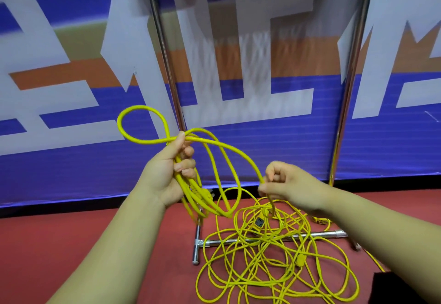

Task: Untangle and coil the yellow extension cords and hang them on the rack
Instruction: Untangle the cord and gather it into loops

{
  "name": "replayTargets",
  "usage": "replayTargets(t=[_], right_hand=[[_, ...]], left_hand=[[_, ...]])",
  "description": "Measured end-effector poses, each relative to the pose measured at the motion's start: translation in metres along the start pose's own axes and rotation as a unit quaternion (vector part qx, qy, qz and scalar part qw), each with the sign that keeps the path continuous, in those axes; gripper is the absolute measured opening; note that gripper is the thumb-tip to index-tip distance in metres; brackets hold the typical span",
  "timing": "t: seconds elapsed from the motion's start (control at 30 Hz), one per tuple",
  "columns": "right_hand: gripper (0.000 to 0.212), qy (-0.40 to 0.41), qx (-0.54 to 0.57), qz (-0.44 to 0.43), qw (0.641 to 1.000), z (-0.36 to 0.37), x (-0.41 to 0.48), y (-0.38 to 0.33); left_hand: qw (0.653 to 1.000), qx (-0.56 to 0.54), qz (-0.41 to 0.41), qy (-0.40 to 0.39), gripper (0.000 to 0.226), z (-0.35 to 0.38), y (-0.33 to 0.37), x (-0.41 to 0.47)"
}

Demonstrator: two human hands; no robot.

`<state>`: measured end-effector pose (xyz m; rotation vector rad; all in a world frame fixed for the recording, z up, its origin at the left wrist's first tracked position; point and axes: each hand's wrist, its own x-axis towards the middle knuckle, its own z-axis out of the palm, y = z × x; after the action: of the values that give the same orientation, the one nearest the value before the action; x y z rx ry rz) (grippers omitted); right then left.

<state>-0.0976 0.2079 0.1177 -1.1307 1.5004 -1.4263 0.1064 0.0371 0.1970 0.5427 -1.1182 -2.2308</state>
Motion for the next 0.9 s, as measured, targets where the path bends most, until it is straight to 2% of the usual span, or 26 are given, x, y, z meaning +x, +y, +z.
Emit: replayTargets(t=[0.1, 0.17, 0.2, 0.27, 0.33, 0.43, 0.53, 0.63, 0.77, 0.83, 0.9], right_hand=[[0.029, 0.206, 0.058, -0.019, 0.977, -0.009, 0.013, -0.005], [0.022, 0.325, -0.027, 0.019, 0.945, -0.024, 0.023, 0.006], [0.017, 0.340, -0.126, 0.054, 0.930, -0.031, 0.024, 0.014], [0.009, 0.264, -0.339, 0.125, 0.894, -0.039, 0.022, 0.028], [0.009, 0.137, -0.473, 0.149, 0.857, -0.034, 0.018, 0.032], [0.016, -0.020, -0.582, 0.136, 0.802, -0.016, 0.011, 0.022], [0.022, -0.117, -0.619, 0.107, 0.770, -0.005, 0.003, 0.014], [0.014, -0.132, -0.591, 0.073, 0.793, -0.004, -0.004, 0.008], [0.018, -0.072, -0.516, 0.030, 0.853, -0.014, -0.005, 0.003], [0.017, -0.059, -0.451, 0.033, 0.890, -0.019, -0.006, 0.003], [0.016, -0.050, -0.405, 0.027, 0.913, -0.022, -0.007, 0.003]], left_hand=[[0.988, 0.116, -0.066, 0.078, 0.016, -0.008, -0.019, 0.008], [0.975, 0.165, -0.123, 0.082, 0.017, -0.009, -0.031, 0.010], [0.973, 0.168, -0.142, 0.072, 0.020, -0.007, -0.034, 0.009], [0.979, 0.136, -0.143, 0.048, 0.024, 0.002, -0.032, 0.008], [0.989, 0.105, -0.105, 0.023, 0.023, 0.007, -0.026, 0.008], [0.996, 0.065, -0.057, 0.000, 0.019, 0.011, -0.017, 0.006], [0.998, 0.041, -0.044, 0.001, 0.018, 0.013, -0.013, 0.005], [0.999, 0.017, -0.050, 0.010, 0.022, 0.014, -0.009, 0.003], [0.998, 0.011, -0.051, 0.019, 0.032, 0.013, -0.009, 0.005], [0.998, 0.017, -0.051, 0.019, 0.032, 0.013, -0.011, 0.006], [0.998, 0.016, -0.053, 0.019, 0.032, 0.013, -0.013, 0.007]])
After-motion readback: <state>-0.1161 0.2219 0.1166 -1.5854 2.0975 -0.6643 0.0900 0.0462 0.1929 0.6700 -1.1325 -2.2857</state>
